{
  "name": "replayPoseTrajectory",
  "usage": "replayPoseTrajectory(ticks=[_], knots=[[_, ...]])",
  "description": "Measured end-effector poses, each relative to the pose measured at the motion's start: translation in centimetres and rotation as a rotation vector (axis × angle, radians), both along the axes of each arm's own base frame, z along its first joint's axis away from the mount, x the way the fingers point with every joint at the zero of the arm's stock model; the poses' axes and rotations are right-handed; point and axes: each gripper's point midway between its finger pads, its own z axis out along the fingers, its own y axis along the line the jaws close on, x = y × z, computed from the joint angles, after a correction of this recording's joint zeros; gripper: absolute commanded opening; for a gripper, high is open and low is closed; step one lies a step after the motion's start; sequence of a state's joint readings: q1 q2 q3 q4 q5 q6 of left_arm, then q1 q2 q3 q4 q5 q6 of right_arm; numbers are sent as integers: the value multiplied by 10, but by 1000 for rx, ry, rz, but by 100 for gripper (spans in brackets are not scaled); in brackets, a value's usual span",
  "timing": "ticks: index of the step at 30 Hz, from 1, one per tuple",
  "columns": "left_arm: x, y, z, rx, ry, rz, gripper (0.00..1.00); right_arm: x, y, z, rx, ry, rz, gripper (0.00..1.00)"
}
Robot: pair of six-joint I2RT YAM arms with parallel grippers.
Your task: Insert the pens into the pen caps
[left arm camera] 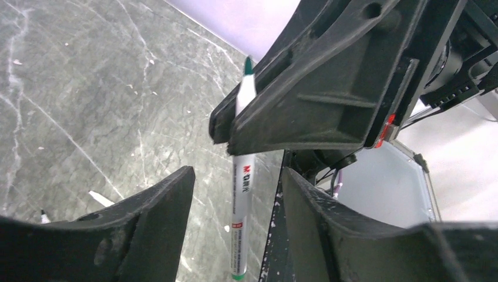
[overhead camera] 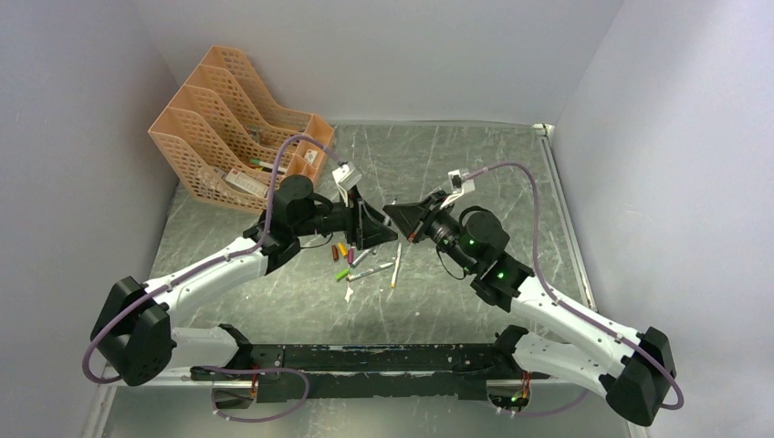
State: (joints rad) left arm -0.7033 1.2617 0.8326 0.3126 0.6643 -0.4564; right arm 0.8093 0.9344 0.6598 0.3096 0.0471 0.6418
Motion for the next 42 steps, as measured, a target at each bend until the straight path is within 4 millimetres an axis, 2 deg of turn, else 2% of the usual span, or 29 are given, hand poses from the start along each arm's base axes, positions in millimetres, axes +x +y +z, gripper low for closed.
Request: replayPoseTrajectory(ticks=[3,8,13,16,17,19,20,21,23,24,25,26,30,32,34,37,39,42], knots=[[-2,-1,2,-24,10,-4,44,-3,-1,12,43,-25,7,0],[-10,-3,7,-59,11,-44,24,-8,-7,20,70,-46,1,0],[-16,-3,11,-84,3,-65,32,-8,-7,20,74,-44,3,0],[-17,-2,13,-93,4,-64,18,-9,-6,21,80,-40,10,0],[-18,-1,14,-96,4,-63,9,-10,-6,22,85,-40,11,0],[-18,-1,16,-101,0,-65,7,-10,-6,23,89,-42,14,0],[-18,-1,16,-102,-2,-67,7,-10,-6,24,90,-43,14,9],[-18,-1,17,-102,-2,-68,7,-10,-6,24,90,-43,14,26],[-18,-1,15,-98,-1,-66,7,-10,-6,23,87,-39,11,53],[-17,-1,15,-93,-1,-58,7,-8,-7,22,82,-34,3,78],[-15,1,13,-79,-1,-36,7,-7,-8,20,84,-21,-8,93],[-11,3,10,-62,1,-4,7,-4,-12,18,87,-2,-36,93],[15,23,11,26,-37,189,7,3,-41,-1,123,60,-190,62],[32,35,18,75,-66,283,7,6,-51,-19,95,88,-243,59],[50,50,23,126,-86,370,7,14,-52,-39,20,133,-283,57],[72,78,18,186,-82,475,7,31,-34,-73,-146,228,-282,53],[84,97,9,224,-56,537,7,40,-12,-101,-266,302,-245,50],[98,126,-6,274,-4,627,7,35,19,-144,-415,386,-171,44]])
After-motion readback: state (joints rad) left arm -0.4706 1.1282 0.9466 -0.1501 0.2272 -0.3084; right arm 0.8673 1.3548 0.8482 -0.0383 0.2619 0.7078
